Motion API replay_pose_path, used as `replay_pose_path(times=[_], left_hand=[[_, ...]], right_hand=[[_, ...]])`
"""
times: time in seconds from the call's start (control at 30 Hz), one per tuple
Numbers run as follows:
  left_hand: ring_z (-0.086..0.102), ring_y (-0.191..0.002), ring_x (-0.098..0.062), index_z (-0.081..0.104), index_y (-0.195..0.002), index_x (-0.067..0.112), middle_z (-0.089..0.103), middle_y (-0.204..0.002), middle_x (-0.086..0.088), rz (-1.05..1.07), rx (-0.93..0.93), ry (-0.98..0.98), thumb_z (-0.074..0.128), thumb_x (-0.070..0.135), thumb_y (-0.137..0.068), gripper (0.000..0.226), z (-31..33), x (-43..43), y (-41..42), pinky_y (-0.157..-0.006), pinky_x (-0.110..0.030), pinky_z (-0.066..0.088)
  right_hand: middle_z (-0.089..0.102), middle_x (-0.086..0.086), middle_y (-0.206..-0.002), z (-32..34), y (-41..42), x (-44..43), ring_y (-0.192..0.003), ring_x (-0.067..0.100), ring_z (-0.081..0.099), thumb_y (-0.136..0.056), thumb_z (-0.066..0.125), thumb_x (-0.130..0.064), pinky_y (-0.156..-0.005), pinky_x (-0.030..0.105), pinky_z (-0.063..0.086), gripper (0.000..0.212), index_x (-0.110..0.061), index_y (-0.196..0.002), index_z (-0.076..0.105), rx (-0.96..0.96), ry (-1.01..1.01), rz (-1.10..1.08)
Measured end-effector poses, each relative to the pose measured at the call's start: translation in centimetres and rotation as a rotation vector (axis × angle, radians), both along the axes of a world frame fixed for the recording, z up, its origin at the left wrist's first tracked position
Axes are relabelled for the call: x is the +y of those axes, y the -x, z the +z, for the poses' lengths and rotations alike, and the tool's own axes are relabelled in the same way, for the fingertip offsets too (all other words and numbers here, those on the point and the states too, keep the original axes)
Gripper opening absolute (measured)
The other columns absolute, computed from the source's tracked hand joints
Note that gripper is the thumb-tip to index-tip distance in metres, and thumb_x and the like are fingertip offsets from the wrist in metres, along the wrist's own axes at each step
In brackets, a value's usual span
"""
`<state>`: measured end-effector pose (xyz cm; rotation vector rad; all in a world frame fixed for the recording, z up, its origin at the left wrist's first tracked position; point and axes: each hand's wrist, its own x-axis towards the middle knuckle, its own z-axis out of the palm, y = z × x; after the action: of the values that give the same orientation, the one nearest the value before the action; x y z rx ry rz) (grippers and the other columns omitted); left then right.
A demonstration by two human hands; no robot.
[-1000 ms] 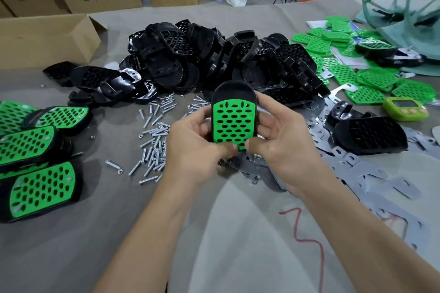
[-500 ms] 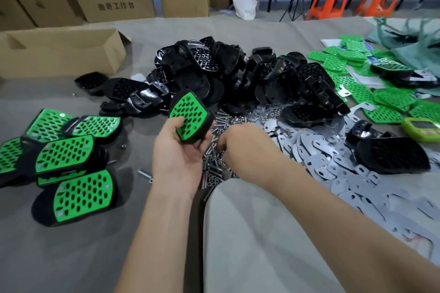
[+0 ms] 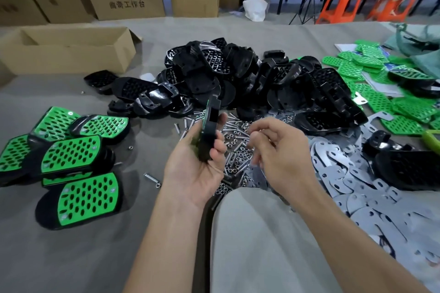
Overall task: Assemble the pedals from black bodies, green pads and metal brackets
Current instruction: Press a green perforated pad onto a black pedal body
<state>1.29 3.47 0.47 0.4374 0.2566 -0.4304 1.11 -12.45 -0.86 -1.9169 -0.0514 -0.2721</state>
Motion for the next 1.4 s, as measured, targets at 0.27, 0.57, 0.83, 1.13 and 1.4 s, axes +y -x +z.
replay_pose_path(times=[0.27, 0.57, 0.83, 1.13, 1.4], left_hand=[[0.062, -0.044, -0.019, 0.07, -0.102, 0.008, 0.066, -0.063, -0.006, 0.228, -0.048, -0.489, 0.053, 0.031, -0.104, 0.028, -0.5, -2.0, -0.1, -0.033, -0.021, 0.045], [0.06, -0.069, -0.006, 0.068, -0.096, 0.03, 0.067, -0.074, 0.012, 0.518, -0.485, -1.58, 0.055, 0.04, -0.089, 0.018, -2.5, -4.4, 0.6, -0.061, -0.032, 0.045], [0.06, -0.074, -0.004, 0.069, -0.106, 0.028, 0.069, -0.08, 0.014, 0.547, -0.645, -1.596, 0.057, 0.035, -0.093, 0.02, -1.9, -4.8, 1.5, -0.067, -0.025, 0.046], [0.066, -0.081, -0.003, 0.069, -0.11, 0.035, 0.072, -0.088, 0.02, 0.643, -0.687, -1.561, 0.059, 0.032, -0.092, 0.021, -1.6, -4.8, 2.1, -0.073, -0.021, 0.051], [0.071, -0.072, -0.009, 0.079, -0.103, 0.035, 0.079, -0.087, 0.004, 0.452, -0.682, -1.082, 0.066, 0.023, -0.088, 0.023, -1.1, -4.5, 1.5, -0.062, -0.027, 0.059]], right_hand=[[0.068, 0.008, -0.058, 1.1, -0.1, -1.5, -0.048, 0.019, 0.064, -0.081, 0.077, 0.001, -0.048, 0.028, 0.05, 0.021, -0.018, -0.074, 0.076, 0.077, -0.195, 0.021], [0.075, 0.016, -0.072, 1.7, -0.6, -3.2, -0.069, 0.029, 0.076, -0.086, 0.067, 0.01, -0.065, 0.031, 0.062, 0.02, -0.006, -0.081, 0.077, 0.067, -0.469, 0.011], [0.073, 0.004, -0.062, 1.4, -0.6, -3.3, -0.058, 0.02, 0.074, -0.082, 0.077, 0.002, -0.058, 0.027, 0.06, 0.019, -0.015, -0.074, 0.076, -0.064, -0.234, -0.009], [0.072, -0.006, -0.064, 1.2, -0.7, -2.1, -0.053, 0.008, 0.067, -0.074, 0.084, -0.012, -0.056, 0.028, 0.054, 0.015, -0.024, -0.078, 0.075, -0.046, -0.092, -0.022], [0.072, 0.012, -0.091, 1.1, -1.0, -4.0, -0.079, 0.022, 0.061, -0.086, 0.07, -0.025, -0.064, 0.036, 0.049, 0.027, -0.012, -0.109, 0.076, 0.247, -0.396, 0.382]])
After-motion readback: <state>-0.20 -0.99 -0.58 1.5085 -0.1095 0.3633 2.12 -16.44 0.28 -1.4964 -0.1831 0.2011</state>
